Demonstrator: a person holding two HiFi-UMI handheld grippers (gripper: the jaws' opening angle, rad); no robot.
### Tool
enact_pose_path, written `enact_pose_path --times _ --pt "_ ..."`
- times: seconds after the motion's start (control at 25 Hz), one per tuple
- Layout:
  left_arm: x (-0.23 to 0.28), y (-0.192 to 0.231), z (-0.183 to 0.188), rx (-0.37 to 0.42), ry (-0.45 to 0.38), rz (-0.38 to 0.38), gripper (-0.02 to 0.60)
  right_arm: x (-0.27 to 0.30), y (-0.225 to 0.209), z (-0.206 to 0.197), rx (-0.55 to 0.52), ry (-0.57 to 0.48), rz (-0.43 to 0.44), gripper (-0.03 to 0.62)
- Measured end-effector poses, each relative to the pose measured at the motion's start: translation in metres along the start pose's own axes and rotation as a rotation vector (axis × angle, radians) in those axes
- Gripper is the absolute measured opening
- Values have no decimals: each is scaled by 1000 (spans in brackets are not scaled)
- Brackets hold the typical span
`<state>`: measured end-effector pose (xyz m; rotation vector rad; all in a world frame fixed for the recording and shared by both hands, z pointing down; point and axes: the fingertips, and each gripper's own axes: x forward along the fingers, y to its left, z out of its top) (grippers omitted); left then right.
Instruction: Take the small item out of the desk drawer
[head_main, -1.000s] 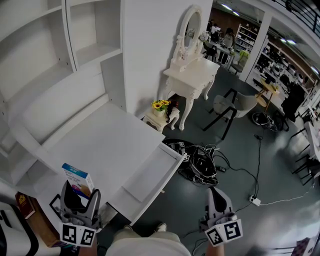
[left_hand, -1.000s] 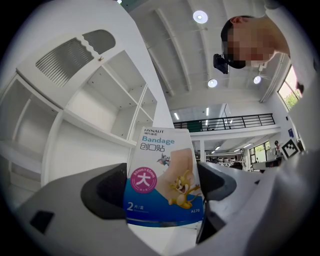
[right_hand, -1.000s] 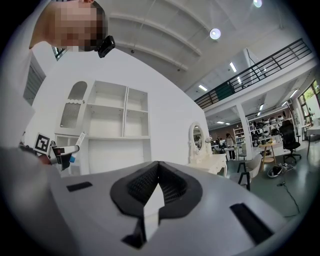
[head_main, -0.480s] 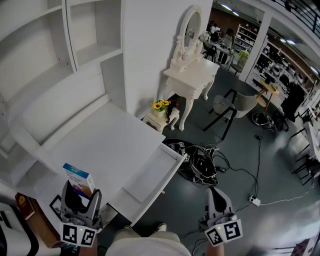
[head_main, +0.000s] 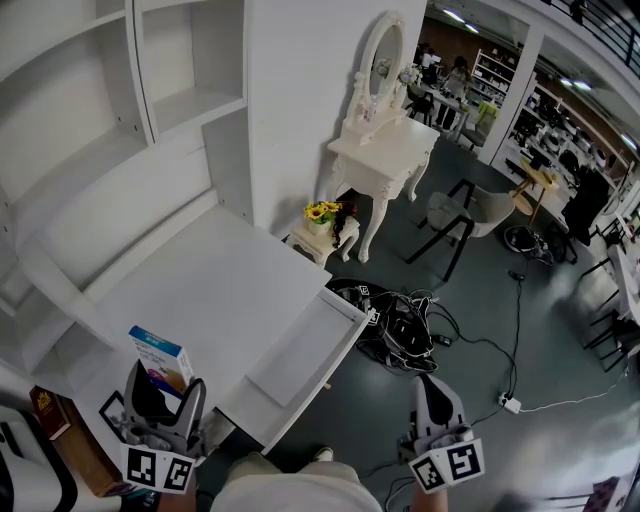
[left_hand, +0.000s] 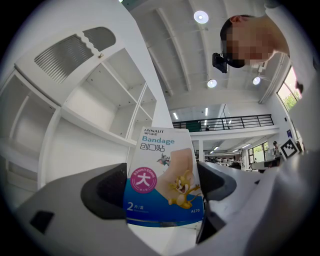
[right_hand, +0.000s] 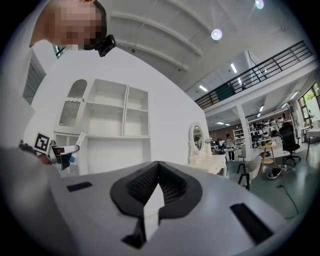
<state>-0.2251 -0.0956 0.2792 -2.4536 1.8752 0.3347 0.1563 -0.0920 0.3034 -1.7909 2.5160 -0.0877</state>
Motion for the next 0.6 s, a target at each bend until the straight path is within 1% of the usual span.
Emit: enact_pose_path --times 0.6 --pt "0 -1 1 3 -1 8 443 5 1 0 -1 -5 16 8"
